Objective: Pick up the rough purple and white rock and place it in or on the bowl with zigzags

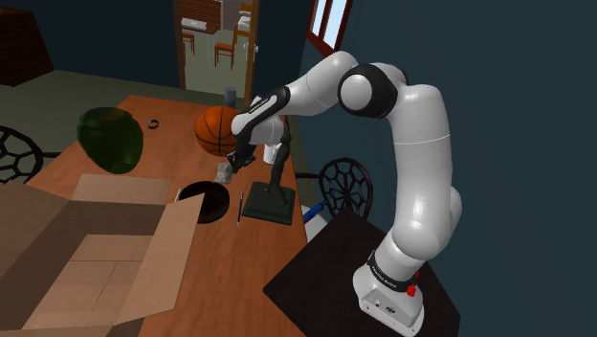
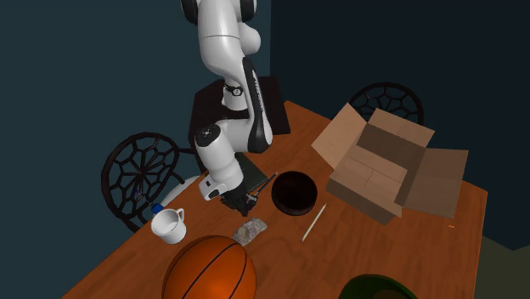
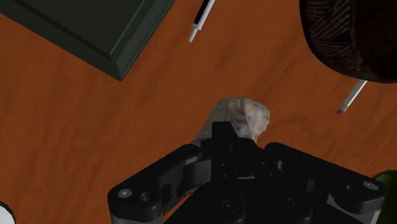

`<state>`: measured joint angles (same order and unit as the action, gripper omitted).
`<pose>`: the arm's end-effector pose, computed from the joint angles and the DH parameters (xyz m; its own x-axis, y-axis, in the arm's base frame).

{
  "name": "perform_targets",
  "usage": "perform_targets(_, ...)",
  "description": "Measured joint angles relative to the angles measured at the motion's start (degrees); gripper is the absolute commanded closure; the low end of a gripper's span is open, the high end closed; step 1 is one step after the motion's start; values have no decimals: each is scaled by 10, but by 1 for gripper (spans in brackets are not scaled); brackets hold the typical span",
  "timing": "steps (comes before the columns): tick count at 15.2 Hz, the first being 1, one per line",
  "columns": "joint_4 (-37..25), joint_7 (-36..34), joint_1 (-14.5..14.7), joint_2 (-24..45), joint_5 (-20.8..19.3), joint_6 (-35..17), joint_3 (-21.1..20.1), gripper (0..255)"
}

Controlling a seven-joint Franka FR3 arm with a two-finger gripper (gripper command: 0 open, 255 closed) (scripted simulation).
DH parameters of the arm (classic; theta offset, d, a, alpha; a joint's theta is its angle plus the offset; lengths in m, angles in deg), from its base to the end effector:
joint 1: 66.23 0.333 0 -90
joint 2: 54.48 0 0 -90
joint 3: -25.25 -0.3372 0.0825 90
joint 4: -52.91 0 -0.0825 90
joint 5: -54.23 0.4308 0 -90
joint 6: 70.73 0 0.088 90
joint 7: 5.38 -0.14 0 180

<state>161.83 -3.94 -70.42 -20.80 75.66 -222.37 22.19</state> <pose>0.6910 -0.0184 0.1512 0.9371 -0.3286 0.1175 -0.2930 -0.9237 -0.2467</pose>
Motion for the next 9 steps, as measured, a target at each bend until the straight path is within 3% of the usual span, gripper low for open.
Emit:
perform_targets(1, 0, 0, 0, 0, 0, 0, 0, 0)
perform_targets(2, -25, -30, 34, 10, -20, 20, 33, 0)
perform_targets(4, -125, -232, 134, 59, -75, 116, 127, 0)
perform_targets(5, -210, -347, 169, 104, -94, 191, 166, 0)
perform_targets(7, -415, -518, 189, 216, -112, 362, 210, 0)
perform_targets(9, -474, -571, 194, 251, -117, 415, 222, 0)
